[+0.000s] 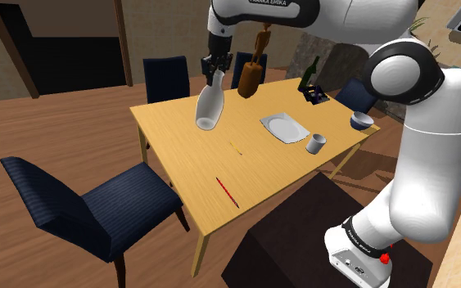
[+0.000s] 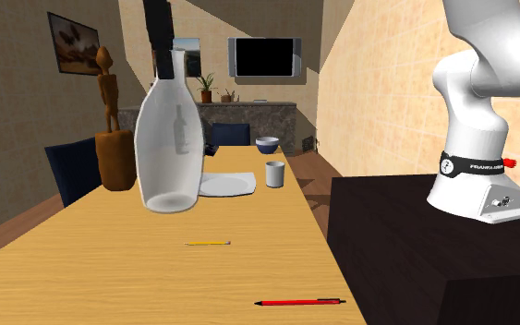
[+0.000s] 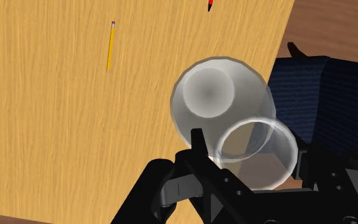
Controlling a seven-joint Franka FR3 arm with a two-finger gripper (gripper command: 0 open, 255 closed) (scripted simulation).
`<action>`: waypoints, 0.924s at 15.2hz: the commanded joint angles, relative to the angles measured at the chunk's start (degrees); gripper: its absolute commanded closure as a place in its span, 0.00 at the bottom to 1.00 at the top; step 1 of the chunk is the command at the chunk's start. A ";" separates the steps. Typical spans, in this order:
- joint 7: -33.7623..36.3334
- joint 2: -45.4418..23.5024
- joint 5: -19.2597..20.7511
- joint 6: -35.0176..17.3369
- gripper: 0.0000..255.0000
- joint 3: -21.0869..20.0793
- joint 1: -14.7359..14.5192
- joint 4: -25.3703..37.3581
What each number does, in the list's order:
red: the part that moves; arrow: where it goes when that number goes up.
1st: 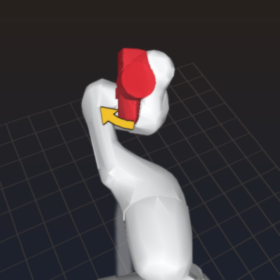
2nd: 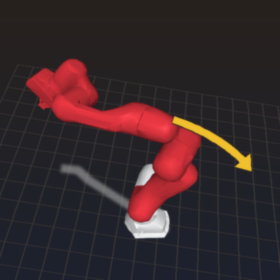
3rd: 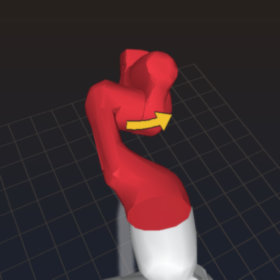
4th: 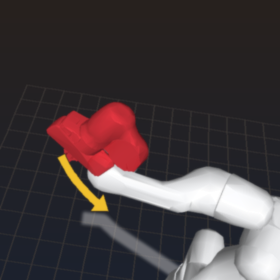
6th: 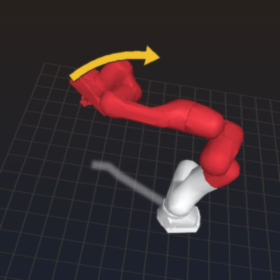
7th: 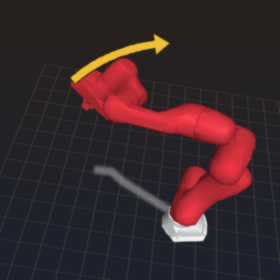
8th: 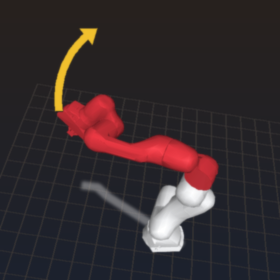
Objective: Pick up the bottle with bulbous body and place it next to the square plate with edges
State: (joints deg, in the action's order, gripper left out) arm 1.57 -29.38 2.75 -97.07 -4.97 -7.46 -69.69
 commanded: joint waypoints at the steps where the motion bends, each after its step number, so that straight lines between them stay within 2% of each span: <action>1: -0.02 -0.28 0.01 1.82 1.00 -0.01 -0.08 2.11; 8: -0.11 -1.80 0.10 8.18 1.00 0.00 -0.36 10.00; 14: -0.22 -4.78 0.31 14.84 1.00 0.06 -0.80 19.65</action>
State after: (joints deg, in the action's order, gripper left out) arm 1.42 -33.65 3.03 -83.30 -4.94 -8.23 -51.63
